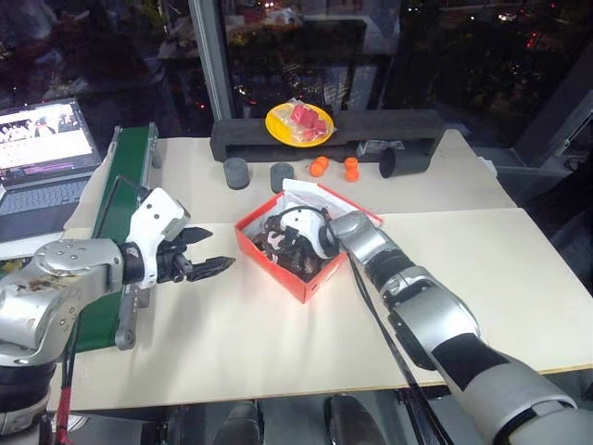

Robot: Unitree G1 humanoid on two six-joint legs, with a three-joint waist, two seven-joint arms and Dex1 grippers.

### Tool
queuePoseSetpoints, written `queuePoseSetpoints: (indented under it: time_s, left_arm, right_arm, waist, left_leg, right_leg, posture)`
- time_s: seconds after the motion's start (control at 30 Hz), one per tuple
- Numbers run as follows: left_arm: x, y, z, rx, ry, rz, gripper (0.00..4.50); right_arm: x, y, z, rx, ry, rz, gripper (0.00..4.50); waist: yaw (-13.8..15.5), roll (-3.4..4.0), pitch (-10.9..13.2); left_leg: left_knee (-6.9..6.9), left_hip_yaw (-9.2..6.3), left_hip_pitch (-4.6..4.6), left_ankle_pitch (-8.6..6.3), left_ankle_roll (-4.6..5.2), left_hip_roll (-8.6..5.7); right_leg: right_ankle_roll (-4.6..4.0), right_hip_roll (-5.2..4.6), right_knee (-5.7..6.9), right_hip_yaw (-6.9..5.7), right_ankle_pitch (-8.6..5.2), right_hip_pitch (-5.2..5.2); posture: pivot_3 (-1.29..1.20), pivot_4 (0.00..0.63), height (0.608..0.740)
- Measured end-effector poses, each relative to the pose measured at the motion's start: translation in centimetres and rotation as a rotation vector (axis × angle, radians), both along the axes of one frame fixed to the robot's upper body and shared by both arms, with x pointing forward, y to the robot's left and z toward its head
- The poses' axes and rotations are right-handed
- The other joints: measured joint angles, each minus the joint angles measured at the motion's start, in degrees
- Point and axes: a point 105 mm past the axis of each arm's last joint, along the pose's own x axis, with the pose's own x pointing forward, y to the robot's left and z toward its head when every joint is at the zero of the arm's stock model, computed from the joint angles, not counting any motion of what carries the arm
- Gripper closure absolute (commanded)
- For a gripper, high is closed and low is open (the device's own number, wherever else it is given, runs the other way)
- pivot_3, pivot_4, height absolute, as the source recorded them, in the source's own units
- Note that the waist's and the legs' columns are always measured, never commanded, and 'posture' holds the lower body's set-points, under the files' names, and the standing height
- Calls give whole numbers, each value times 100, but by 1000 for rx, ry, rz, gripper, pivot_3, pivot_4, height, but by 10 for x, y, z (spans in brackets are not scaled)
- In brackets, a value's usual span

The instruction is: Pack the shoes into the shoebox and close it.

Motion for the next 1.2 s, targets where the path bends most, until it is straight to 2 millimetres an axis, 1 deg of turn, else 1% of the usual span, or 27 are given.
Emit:
queuePoseSetpoints:
  time_s: [0.1,0.23,0.3,0.33,0.37,0.4,0.47,0.5,0.53,0.57,0.6,0.67,0.77,0.8,0.83,0.9,0.97,1.0,1.03,1.1,1.17,1.2]
  left_arm:
    - [1,-1,2,0,-8,-5,635]
    - [1,-5,3,-1,-4,-33,635]
    - [1,-9,2,-3,2,-64,635]
    - [0,-11,0,-6,14,-79,635]
    - [1,-12,-2,-8,23,-91,635]
    - [2,-14,-3,-10,29,-112,635]
    - [5,-17,-3,-10,31,-135,635]
    - [10,-21,-1,-10,20,-157,635]
    - [11,-21,0,-8,14,-161,635]
    - [16,-24,2,-8,5,-178,635]
    - [18,-24,3,-8,1,-184,635]
    - [24,-29,3,-7,-3,-216,635]
    - [30,-34,1,-9,3,-247,635]
    - [30,-35,1,-6,1,-255,635]
    - [32,-39,2,-4,4,-279,635]
    - [33,-45,5,-5,-7,-322,635]
    - [36,-46,7,9,-3,-342,635]
    - [37,-45,9,14,-7,-345,635]
    - [38,-47,10,19,-9,-357,635]
    - [39,-57,19,34,-39,-403,635]
    - [40,-61,27,47,-63,-425,635]
    - [40,-63,30,49,-71,-431,635]
  right_arm:
    - [0,0,0,-1,1,-1,4477]
    - [-1,-7,16,76,83,-2,4477]
    - [-3,-15,37,147,127,-21,4477]
    - [-3,-21,56,192,125,-35,4477]
    - [-4,-26,71,220,116,-44,4477]
    - [-10,-35,89,261,112,-51,4477]
    - [-20,-47,109,301,110,-64,4477]
    - [-28,-58,120,317,105,-86,4477]
    - [-32,-63,124,325,102,-98,4477]
    - [-37,-76,131,336,83,-141,4477]
    - [-39,-82,133,337,71,-166,4477]
    - [-43,-104,131,339,50,-267,4477]
    - [-50,-125,126,348,57,-365,4477]
    - [-53,-128,124,346,60,-379,4477]
    - [-57,-140,120,325,47,-420,4477]
    - [-65,-169,99,270,53,-530,4477]
    - [-71,-195,71,221,80,-664,4477]
    - [-72,-201,62,210,92,-703,4477]
    - [-72,-204,57,226,92,-735,4477]
    - [-70,-209,49,223,59,-768,4477]
    - [-62,-213,42,210,6,-793,4477]
    - [-56,-216,34,178,-18,-809,4477]
  waist:
    - [5,0,0]
    - [25,2,3]
    - [48,6,16]
    - [58,7,20]
    - [68,6,20]
    - [91,6,20]
    - [106,4,22]
    - [133,4,24]
    - [152,3,24]
    - [163,2,25]
    - [163,2,25]
    - [177,0,25]
    - [167,-2,28]
    - [165,-2,28]
    - [174,-3,29]
    - [223,-6,29]
    - [226,-7,31]
    - [219,-6,32]
    - [188,-5,34]
    - [157,-6,35]
    - [139,-7,35]
    - [132,-7,35]
  left_leg:
    - [0,0,13,0,0,2]
    - [1,-1,-7,0,0,2]
    - [4,-2,-38,0,0,2]
    - [6,-2,-58,0,0,1]
    - [9,-2,-88,0,0,0]
    - [8,-3,-101,0,1,1]
    - [5,-4,-105,-1,2,1]
    - [6,-4,-106,-2,3,1]
    - [8,-4,-106,-2,3,1]
    - [11,-2,-106,-2,3,1]
    - [15,-2,-105,-2,3,1]
    - [15,-1,-103,-1,3,1]
    - [15,1,-104,-1,4,2]
    - [13,2,-105,-1,4,1]
    - [13,1,-109,-2,5,1]
    - [22,1,-120,-6,12,0]
    - [32,3,-127,-7,13,-9]
    - [38,4,-130,-6,13,-10]
    - [39,9,-128,-6,14,-9]
    - [42,13,-123,-5,14,-6]
    - [41,14,-113,-5,14,-3]
    - [41,16,-112,-5,14,-3]
  right_leg:
    - [-5,2,1,-1,-13,13]
    - [-6,3,2,-1,-13,-4]
    - [-6,3,2,-1,-12,-30]
    - [-15,2,6,1,-5,-53]
    - [-42,2,14,1,12,-84]
    - [-47,2,14,-2,15,-100]
    - [-48,2,16,-4,15,-103]
    - [-48,2,15,-4,15,-103]
    - [-47,2,14,-5,15,-102]
    - [-38,2,13,-4,10,-100]
    - [-29,2,12,-4,4,-98]
    - [-9,2,12,-4,-8,-95]
    - [-8,2,12,0,-9,-98]
    - [-10,2,12,0,-8,-98]
    - [-9,2,11,-1,-8,-99]
    - [-10,-1,8,-6,-8,-99]
    - [-10,-9,7,-5,-6,-102]
    - [-8,-10,8,-4,-5,-102]
    - [-5,-10,8,0,-6,-103]
    - [2,-9,10,1,-9,-100]
    - [2,-7,10,0,-9,-91]
    - [2,-7,10,2,-9,-90]
  posture:
    - [0,150,740]
    - [0,150,740]
    - [0,150,740]
    - [0,150,740]
    - [0,150,740]
    - [0,150,740]
    - [0,150,740]
    - [0,150,740]
    - [0,150,740]
    - [0,150,740]
    - [0,150,740]
    - [0,150,740]
    - [0,150,740]
    - [0,150,740]
    - [0,150,740]
    - [0,150,740]
    - [0,150,740]
    - [0,150,740]
    - [0,150,740]
    - [0,150,740]
    - [0,150,740]
    - [0,150,740]
